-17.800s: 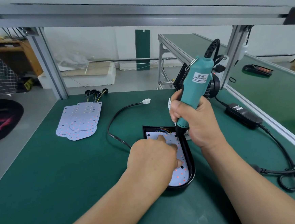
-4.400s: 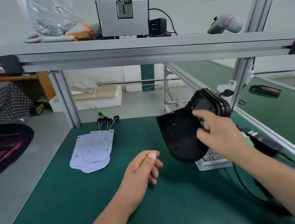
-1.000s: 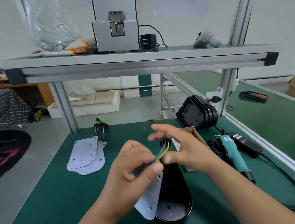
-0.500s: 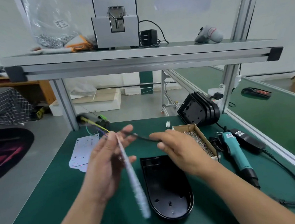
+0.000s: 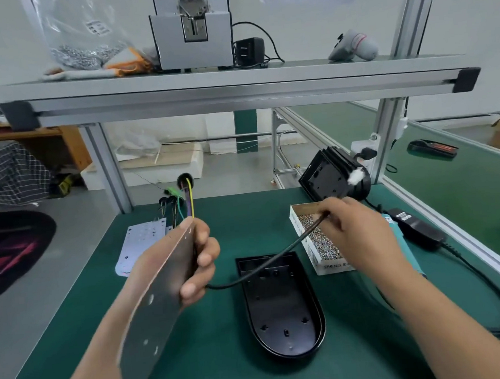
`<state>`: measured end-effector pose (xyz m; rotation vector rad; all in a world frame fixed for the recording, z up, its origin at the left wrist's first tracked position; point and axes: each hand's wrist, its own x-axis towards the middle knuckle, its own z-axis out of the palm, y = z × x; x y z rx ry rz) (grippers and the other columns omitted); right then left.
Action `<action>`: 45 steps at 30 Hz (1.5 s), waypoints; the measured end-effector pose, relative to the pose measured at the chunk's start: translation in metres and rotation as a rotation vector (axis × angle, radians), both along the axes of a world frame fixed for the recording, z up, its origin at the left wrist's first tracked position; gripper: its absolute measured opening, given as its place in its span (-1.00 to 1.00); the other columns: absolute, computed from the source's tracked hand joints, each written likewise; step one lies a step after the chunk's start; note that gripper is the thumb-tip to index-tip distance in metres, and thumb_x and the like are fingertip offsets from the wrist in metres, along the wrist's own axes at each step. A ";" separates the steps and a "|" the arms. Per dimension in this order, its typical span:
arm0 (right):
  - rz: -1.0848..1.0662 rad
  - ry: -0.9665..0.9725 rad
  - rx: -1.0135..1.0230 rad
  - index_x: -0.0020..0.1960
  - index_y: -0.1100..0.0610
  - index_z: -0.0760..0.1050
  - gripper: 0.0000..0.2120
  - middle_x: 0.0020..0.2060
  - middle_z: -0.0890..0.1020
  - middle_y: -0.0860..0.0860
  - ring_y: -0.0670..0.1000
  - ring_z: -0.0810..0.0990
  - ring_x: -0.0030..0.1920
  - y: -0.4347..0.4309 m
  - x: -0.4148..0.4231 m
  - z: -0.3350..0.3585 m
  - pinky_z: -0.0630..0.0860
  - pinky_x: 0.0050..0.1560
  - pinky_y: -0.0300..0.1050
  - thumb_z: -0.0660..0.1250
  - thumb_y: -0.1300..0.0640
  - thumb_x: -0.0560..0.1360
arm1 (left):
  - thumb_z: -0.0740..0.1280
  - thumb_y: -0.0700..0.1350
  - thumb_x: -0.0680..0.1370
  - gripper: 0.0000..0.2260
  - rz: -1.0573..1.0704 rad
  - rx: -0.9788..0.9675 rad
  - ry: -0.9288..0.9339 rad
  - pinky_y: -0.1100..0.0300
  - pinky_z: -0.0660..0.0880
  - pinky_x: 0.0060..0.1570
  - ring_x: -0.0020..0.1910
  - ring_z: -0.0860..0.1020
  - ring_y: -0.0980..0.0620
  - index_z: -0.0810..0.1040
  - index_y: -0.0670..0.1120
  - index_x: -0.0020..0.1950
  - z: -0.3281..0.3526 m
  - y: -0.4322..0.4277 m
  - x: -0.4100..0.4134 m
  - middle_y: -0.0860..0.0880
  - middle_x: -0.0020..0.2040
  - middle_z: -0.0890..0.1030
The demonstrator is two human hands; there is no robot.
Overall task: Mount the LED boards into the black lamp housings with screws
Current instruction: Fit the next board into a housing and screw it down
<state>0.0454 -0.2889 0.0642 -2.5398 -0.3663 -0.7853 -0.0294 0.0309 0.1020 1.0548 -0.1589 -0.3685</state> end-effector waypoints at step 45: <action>0.318 0.421 0.150 -0.09 0.01 0.56 -0.73 -0.25 0.69 -0.10 0.02 0.65 -0.12 0.053 -0.012 -0.024 0.57 0.00 0.11 0.31 -0.15 0.65 | 0.48 -0.11 0.60 -0.82 0.302 0.365 0.120 0.09 0.60 -0.25 -0.24 0.62 -0.10 0.71 -0.18 0.14 -0.075 -0.052 0.013 -0.29 -0.05 0.70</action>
